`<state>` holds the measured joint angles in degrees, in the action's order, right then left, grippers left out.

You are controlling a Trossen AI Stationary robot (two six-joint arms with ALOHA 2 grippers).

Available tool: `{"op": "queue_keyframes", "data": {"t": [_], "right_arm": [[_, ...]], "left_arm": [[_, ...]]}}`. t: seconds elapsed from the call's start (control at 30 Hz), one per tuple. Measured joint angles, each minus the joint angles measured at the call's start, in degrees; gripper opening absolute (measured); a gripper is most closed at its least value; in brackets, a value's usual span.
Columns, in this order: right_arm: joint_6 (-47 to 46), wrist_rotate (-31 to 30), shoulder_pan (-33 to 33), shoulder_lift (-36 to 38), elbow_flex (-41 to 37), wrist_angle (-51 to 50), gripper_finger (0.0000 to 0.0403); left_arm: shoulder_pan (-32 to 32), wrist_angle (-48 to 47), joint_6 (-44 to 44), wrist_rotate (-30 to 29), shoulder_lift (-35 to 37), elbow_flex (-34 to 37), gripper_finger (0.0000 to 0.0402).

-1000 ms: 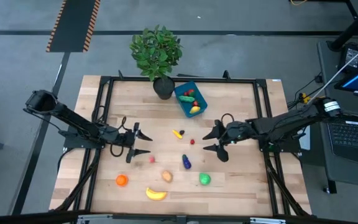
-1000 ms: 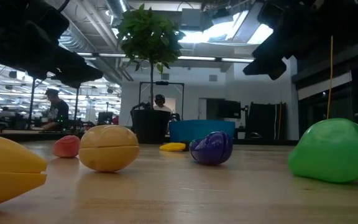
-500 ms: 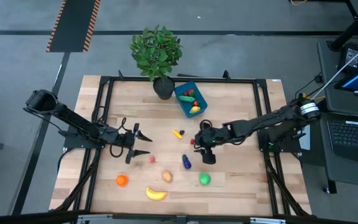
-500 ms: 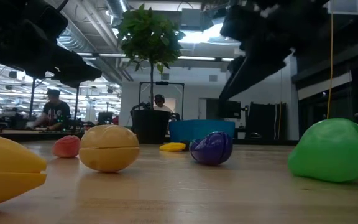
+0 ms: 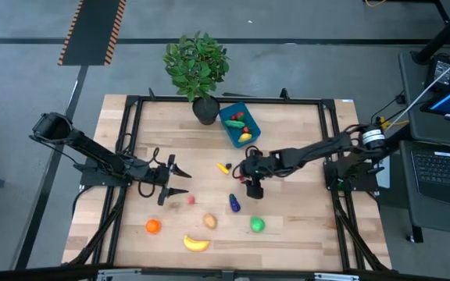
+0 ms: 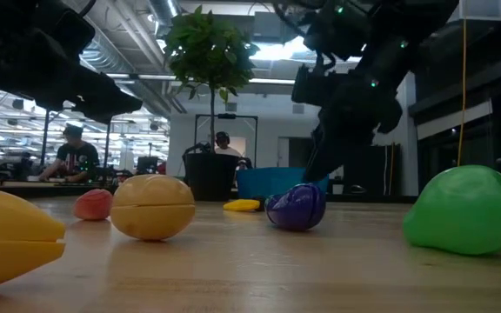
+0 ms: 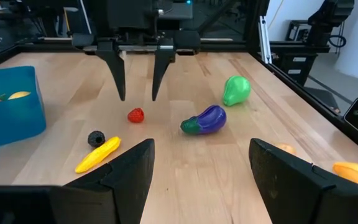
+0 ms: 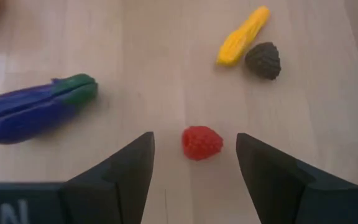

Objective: Pick and placing Produce into tupperware
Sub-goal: Put the raspberry into the blue bin

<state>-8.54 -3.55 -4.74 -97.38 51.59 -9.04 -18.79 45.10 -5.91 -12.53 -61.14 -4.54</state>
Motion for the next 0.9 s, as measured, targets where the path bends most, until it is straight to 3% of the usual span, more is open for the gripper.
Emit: {"op": "queue_keyframes", "data": {"t": [0.9], "right_arm": [[0.24, -0.17, 1.21, -7.69, 0.07, 5.07, 0.0229]], "left_arm": [[0.0, -2.18, 0.02, -0.02, -0.02, -0.02, 0.0253]]}}
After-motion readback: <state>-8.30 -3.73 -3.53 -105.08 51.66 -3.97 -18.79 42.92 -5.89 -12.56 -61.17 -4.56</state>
